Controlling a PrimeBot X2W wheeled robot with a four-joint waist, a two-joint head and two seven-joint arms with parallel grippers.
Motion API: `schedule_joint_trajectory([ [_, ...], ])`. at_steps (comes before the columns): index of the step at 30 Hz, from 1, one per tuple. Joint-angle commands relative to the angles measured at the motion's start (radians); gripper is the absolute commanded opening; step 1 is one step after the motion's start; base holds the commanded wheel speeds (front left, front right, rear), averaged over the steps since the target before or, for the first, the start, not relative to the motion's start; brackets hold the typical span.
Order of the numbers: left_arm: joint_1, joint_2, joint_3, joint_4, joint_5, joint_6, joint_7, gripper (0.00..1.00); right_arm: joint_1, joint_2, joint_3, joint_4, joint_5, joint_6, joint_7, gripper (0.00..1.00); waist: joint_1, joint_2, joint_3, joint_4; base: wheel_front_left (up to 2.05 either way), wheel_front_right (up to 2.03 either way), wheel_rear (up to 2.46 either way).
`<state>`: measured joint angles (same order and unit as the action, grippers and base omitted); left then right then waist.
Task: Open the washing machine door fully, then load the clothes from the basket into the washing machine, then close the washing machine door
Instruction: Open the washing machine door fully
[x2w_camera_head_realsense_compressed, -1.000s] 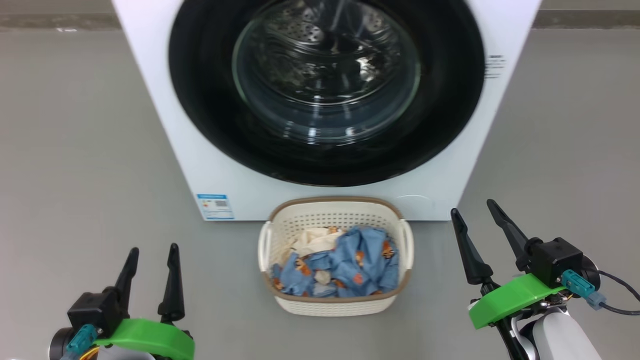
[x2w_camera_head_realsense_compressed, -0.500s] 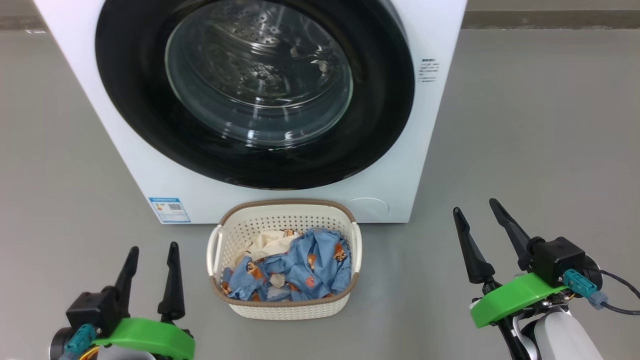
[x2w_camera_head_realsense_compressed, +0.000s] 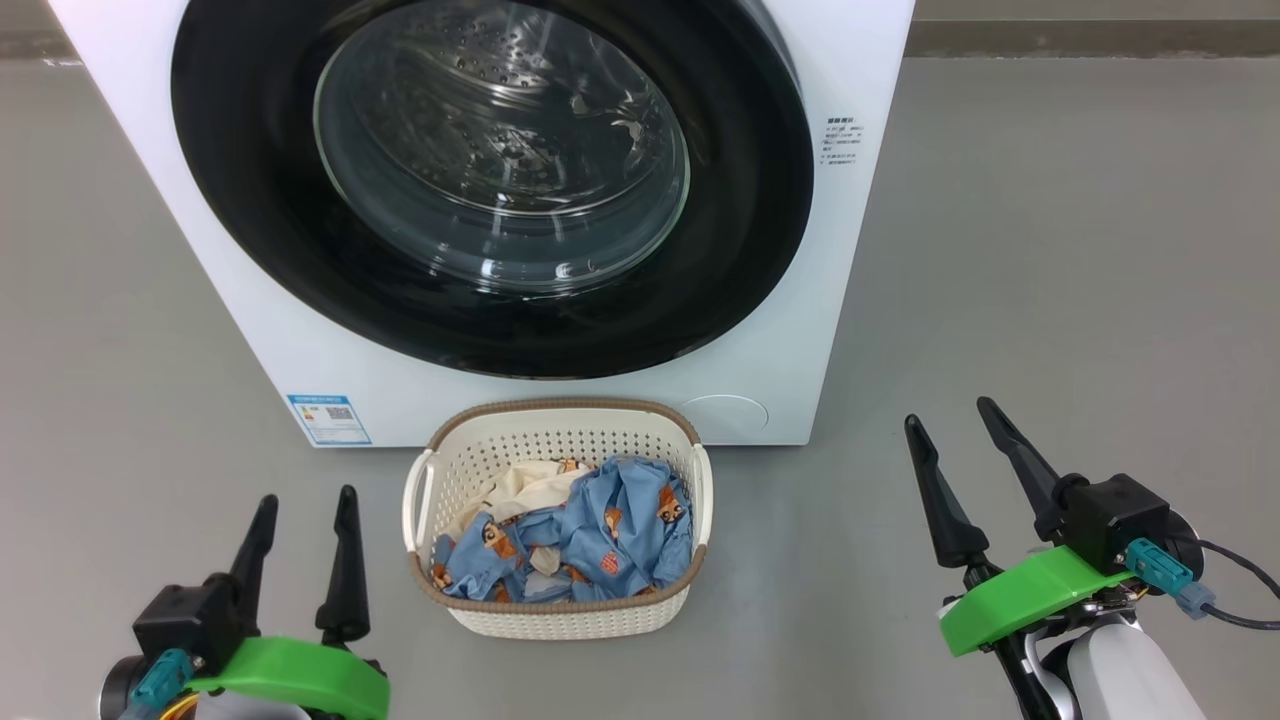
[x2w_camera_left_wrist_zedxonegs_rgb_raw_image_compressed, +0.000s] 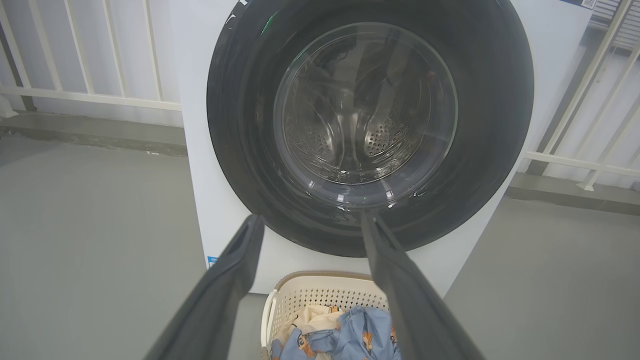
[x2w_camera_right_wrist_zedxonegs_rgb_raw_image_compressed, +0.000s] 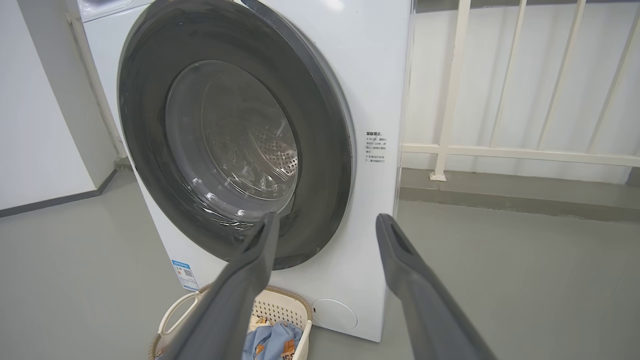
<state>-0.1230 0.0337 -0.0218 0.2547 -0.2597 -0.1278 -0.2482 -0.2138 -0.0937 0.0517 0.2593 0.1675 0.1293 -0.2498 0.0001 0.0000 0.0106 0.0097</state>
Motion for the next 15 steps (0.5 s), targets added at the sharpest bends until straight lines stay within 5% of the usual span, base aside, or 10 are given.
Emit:
schedule_joint_trajectory([
  [1,-0.04,0.017,0.033,-0.019,-0.002,0.0,-0.014,1.0,-0.038,0.001,0.023,-0.025,-0.002,0.001,-0.012,1.0,0.0,0.0,0.001,0.0,0.0,0.0,0.0],
  [15,-0.039,0.017,0.028,-0.015,-0.006,-0.001,-0.014,1.0,-0.035,-0.001,0.015,-0.021,0.003,0.001,-0.012,1.0,0.0,0.0,-0.005,0.004,0.0,0.0,0.0],
])
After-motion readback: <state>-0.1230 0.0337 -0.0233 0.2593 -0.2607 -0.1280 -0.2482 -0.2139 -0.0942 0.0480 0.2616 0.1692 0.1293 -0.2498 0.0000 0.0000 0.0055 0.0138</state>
